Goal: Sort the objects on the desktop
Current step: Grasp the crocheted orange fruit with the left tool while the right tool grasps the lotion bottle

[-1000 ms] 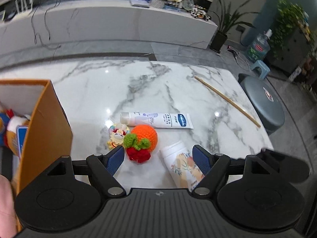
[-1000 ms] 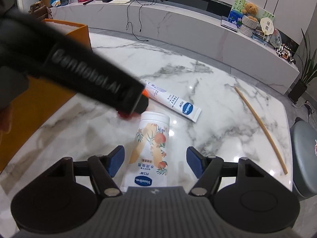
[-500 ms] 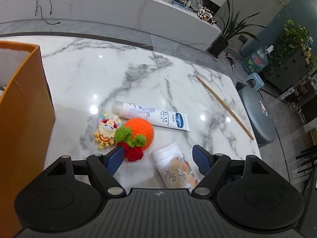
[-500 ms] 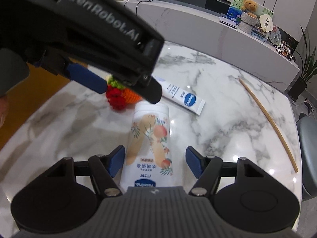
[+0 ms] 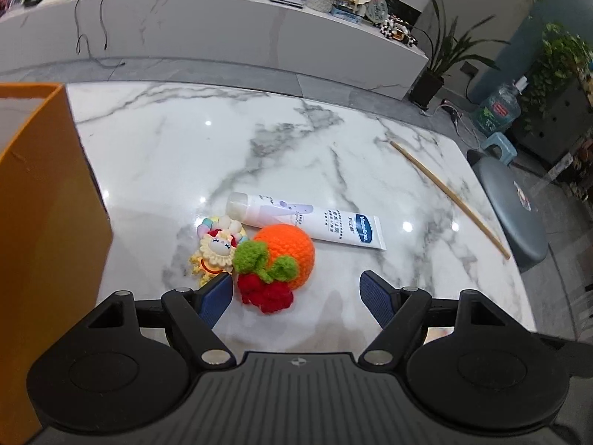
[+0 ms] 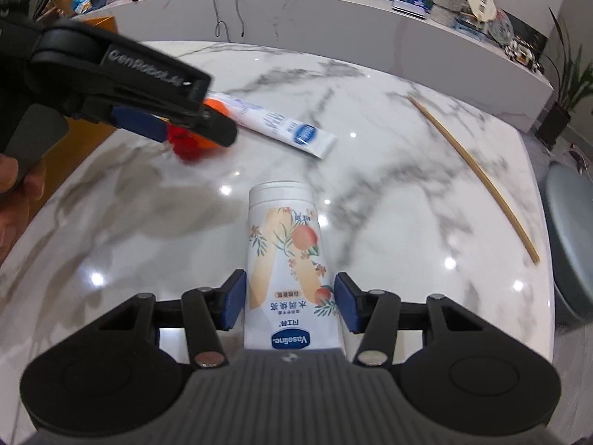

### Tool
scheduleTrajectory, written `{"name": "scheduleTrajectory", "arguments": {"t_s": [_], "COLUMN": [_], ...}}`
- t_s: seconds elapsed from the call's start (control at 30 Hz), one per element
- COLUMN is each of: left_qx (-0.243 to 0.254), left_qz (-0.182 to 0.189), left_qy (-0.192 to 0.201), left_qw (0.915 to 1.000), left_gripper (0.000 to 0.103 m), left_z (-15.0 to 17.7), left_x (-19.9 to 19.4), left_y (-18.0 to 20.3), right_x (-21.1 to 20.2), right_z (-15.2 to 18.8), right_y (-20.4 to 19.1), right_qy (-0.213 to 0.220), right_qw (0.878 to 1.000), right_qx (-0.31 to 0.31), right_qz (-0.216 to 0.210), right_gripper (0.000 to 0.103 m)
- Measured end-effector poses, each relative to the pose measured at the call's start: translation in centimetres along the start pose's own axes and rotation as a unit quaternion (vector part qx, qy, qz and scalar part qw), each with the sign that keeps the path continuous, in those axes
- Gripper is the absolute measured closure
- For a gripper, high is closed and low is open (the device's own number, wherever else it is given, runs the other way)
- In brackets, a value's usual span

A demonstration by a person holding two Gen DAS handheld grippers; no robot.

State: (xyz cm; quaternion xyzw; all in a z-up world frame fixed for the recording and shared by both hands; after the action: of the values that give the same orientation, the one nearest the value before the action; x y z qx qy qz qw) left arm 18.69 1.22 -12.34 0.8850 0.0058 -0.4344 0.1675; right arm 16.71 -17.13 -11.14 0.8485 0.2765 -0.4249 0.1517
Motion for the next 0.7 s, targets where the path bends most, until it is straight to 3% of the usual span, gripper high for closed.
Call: {"name": "scheduleTrajectory", "arguments": {"t_s": [0.07, 0.17, 0.3, 0.53, 0.7], "left_qx": [0.018, 0.032, 0.032, 0.016, 0.038], "left_qz": [0.0, -0.01, -0.025, -0.024, -0.012], "left_qy": [0.002, 0.002, 0.0, -0.007, -0.016], "left_qw": [0.9998, 0.9994, 0.9992, 0.9996, 0.9991], "left_gripper": [0.015, 0.03, 0.062, 0.064, 0.065], "left_z": [0.2, 0.4, 0.7, 0.9, 1.5], "left_x": [0.1, 0.2, 0.2, -0.3, -1.2], "left_y": [0.3, 0.3, -0.2, -1.0, 0.2], "right_x": [-0.2, -0.4, -0.4, -0.4, -0.4], "right_z": [0.4, 0.7, 0.7, 0.7, 0.7], "right_y": [0.6, 1.2, 1.4, 1.6, 1.8], "right_qy": [0.003, 0.005, 0.004, -0.001, -0.002], "right_qw": [1.0, 1.0, 1.0, 1.0, 1.0], "right_qx": [0.003, 0.004, 0.002, -0.002, -0.003], "right_qz": [0.001, 0.003, 0.001, -0.004, -0.005], "right_gripper": [0.048, 0.048, 0.048, 0.048, 0.048]}}
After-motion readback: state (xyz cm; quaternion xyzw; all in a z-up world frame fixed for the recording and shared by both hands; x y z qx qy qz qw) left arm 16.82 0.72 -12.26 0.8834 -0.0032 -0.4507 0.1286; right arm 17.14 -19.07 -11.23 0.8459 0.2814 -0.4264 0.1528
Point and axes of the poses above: each gripper's, at about its wrist camera, not at the fingertips, and x roughly the way its jaws point, y to its right, z to its underside, the point moved 4 cm from there along x, roughly the way its jaws point, and after that the axes turned 3 degrees about y, right-handed, at the moved point
